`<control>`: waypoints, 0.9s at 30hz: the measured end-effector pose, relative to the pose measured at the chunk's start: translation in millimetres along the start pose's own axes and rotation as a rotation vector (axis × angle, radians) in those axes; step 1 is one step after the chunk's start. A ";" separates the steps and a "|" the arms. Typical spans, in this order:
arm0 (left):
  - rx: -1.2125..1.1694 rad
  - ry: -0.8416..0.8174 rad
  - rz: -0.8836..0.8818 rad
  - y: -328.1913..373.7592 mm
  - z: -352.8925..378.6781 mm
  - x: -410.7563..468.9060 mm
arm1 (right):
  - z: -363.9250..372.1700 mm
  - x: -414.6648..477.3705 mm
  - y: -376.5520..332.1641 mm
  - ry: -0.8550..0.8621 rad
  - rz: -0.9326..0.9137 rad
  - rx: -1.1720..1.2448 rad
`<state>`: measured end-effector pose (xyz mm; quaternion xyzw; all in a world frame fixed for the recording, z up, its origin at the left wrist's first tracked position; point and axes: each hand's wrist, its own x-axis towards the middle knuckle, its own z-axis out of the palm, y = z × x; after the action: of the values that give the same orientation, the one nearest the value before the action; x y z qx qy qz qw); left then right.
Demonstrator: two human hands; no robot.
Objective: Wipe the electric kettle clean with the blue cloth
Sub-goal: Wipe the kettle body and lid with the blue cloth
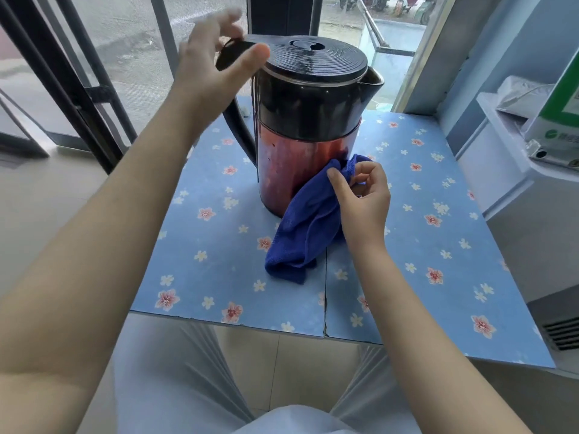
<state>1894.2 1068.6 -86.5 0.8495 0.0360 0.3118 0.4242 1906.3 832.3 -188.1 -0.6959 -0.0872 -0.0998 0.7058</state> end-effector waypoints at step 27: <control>-0.245 0.158 -0.062 4.0 9.1 -25.4 | 9.8 8.7 -24.7 0.022 -0.337 -0.035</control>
<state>1878.0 1051.4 -100.3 0.7626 0.0572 0.3663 0.5300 1908.3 841.7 -161.8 -0.6826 -0.1931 -0.2259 0.6677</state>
